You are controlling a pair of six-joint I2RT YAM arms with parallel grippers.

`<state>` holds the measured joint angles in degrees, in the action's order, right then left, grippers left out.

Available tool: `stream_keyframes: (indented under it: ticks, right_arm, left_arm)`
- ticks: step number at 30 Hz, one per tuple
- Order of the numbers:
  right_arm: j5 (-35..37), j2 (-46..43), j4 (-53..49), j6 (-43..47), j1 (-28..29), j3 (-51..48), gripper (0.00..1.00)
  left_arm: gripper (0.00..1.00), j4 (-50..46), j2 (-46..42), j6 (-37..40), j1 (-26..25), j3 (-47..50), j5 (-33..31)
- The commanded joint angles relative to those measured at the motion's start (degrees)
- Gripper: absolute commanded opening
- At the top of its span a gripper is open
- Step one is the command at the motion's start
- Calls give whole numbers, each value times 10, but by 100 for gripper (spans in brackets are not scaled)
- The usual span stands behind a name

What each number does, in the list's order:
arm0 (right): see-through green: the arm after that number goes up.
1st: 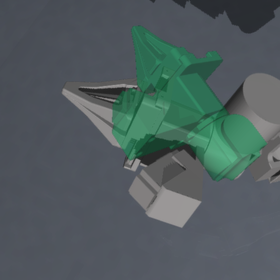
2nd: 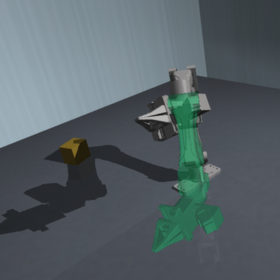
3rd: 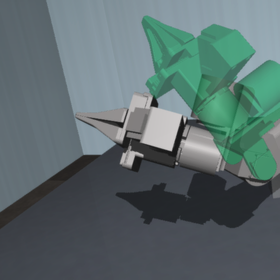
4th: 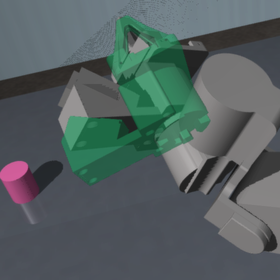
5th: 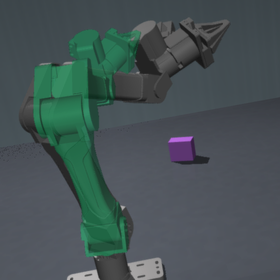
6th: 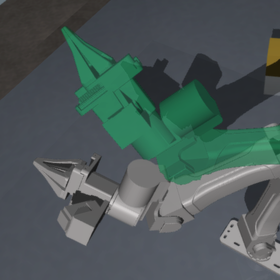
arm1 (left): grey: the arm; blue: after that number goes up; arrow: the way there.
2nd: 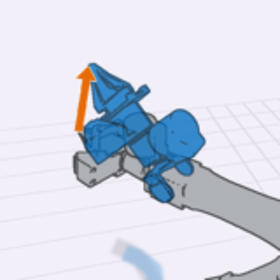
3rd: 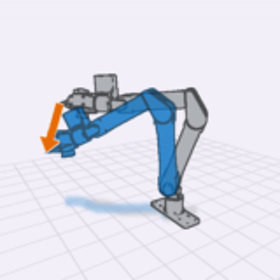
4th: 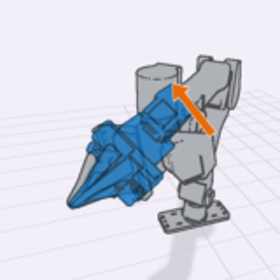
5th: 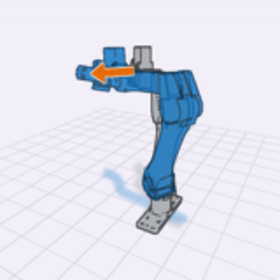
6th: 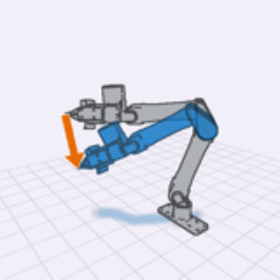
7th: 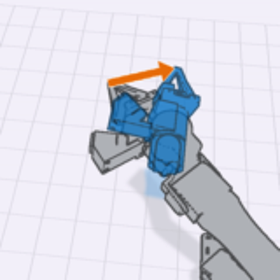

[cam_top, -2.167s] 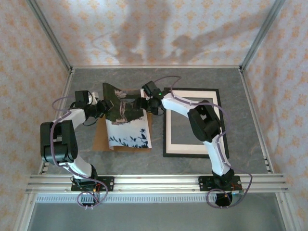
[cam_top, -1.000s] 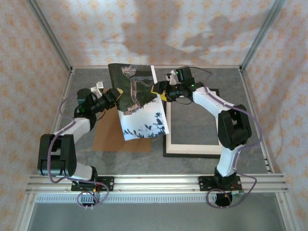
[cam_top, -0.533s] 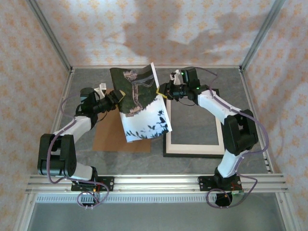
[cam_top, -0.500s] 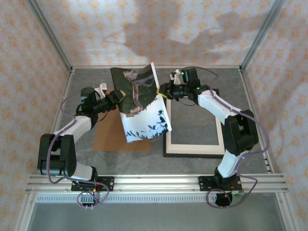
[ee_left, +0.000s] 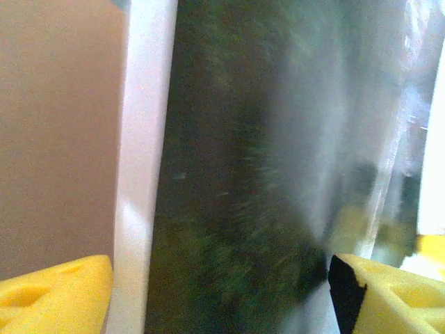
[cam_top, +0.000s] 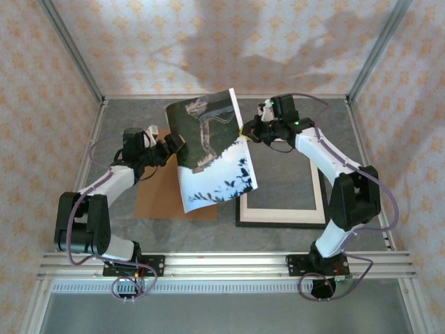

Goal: Put the photo into the frame

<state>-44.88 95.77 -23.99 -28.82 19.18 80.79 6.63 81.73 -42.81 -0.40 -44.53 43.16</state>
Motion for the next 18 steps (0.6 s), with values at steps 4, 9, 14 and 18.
stream_keyframes:
  ticks: [4,9,14,18]
  right_arm:
    - [187,-94,-159,95,7,124,0]
    - [309,-101,-251,152,32,223,0]
    - [398,-97,-264,139,61,271,0]
    - [429,-71,-275,115,77,294,0]
  left_arm:
    - [87,-186,-95,118,-21,-62,-169]
    - [87,-232,-128,127,-79,-121,-201]
    - [87,-234,-143,156,-199,-185,-240]
    - [88,-235,-143,192,-317,-229,-312]
